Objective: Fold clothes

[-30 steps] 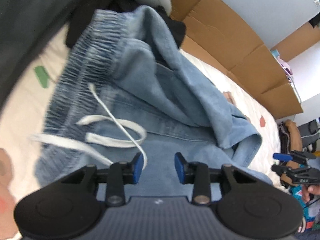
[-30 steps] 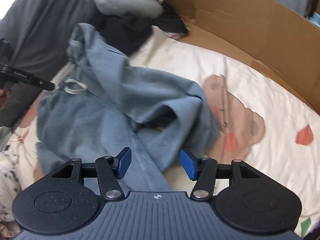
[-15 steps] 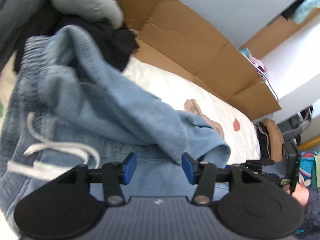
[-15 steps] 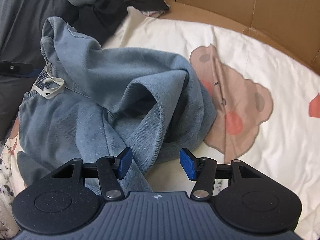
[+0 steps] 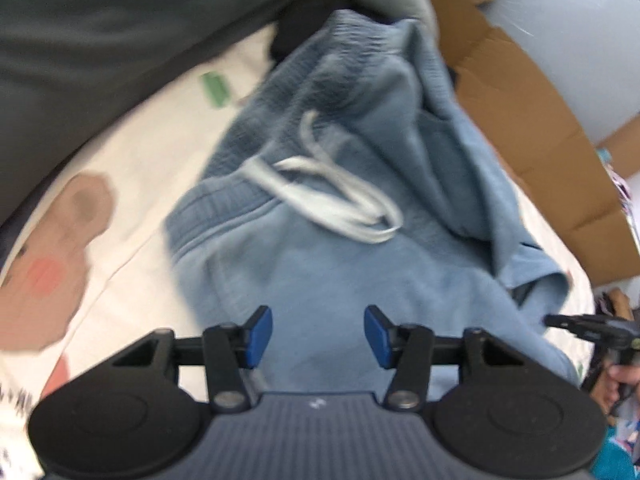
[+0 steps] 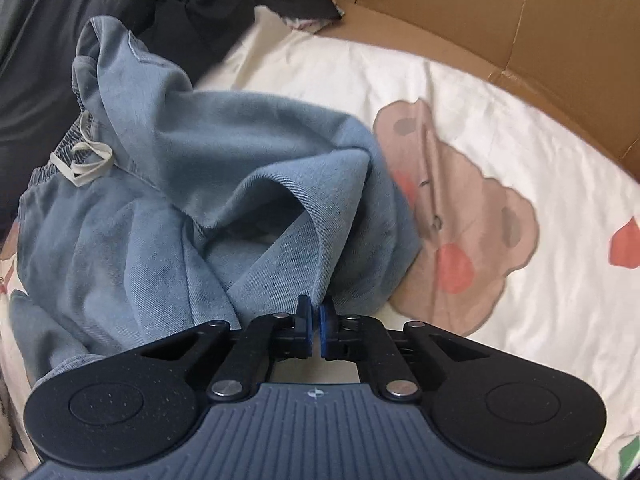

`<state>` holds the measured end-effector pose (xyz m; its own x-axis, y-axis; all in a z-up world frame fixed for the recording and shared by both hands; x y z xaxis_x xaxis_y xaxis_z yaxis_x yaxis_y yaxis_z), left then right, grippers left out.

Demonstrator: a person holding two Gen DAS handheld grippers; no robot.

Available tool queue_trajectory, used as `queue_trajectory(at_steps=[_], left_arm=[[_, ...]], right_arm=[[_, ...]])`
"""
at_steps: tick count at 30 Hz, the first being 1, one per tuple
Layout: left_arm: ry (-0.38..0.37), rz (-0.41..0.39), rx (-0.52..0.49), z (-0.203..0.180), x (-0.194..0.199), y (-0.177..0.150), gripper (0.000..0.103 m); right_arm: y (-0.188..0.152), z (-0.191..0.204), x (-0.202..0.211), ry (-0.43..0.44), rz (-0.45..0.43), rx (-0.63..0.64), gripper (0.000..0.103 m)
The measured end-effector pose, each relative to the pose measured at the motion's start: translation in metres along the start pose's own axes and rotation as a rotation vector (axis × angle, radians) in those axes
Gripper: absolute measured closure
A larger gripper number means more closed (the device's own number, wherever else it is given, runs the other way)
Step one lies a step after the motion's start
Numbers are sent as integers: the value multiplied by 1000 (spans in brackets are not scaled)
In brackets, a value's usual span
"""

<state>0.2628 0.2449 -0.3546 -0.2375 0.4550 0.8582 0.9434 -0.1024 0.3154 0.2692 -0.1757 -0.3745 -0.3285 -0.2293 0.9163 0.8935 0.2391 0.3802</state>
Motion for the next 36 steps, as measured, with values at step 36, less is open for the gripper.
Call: queue_trajectory(at_steps=[36], left_arm=[[70,-181,235,74,-8,-20,40]], right_arm=[[84,-219,100,-466,-203,-241,103]])
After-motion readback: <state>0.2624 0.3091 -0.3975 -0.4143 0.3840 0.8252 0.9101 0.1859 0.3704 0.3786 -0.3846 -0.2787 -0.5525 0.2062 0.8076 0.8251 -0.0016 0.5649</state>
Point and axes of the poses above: each gripper's, at about its wrist camera, not at the fingertips, and x roughly against the way its jaws point, z to its left, y to its top, the point moved 8 cm from there along -x, roughly the way its jaws point, and after that the axes turned 3 degrees about -y, right-handed, at the moved point
